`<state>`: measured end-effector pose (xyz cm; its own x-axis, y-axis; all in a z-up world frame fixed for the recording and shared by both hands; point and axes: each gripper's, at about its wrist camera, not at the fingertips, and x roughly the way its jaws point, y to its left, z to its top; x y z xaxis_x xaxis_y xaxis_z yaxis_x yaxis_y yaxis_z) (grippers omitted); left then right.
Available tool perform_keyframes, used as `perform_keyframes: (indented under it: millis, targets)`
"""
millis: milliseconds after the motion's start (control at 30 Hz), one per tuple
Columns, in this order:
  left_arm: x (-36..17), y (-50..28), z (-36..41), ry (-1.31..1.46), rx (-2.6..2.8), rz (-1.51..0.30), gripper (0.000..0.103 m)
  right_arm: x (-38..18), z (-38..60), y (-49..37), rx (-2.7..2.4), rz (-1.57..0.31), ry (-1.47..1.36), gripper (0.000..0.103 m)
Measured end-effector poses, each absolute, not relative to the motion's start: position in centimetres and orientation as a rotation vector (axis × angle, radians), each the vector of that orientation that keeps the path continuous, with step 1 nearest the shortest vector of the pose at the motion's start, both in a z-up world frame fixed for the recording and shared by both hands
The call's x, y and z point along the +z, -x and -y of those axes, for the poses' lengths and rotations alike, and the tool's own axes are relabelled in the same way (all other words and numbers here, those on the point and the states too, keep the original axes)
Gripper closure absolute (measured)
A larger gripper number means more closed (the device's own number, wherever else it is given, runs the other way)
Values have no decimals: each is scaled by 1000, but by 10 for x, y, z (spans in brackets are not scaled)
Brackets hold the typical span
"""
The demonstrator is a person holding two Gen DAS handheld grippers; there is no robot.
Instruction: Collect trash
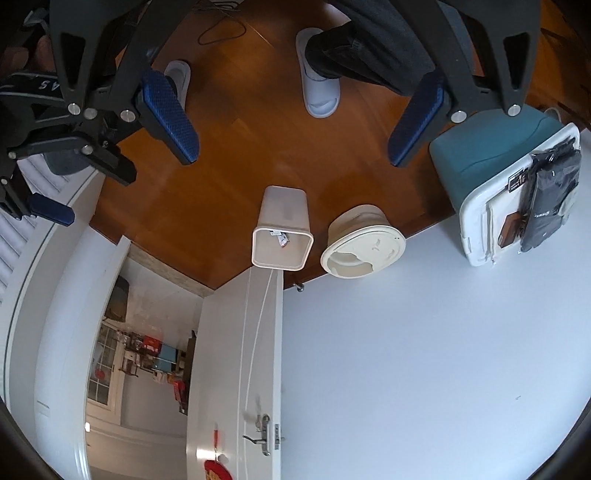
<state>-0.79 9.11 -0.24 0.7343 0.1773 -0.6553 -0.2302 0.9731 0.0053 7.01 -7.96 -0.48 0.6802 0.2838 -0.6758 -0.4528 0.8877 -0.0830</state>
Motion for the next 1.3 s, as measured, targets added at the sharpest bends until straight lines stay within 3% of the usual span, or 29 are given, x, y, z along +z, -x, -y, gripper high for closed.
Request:
perform_keyframes:
  millis: [1300]
  targets:
    - [-14,18,-80,10,300,-780,0,-37,95,-71,401,-816,269,0]
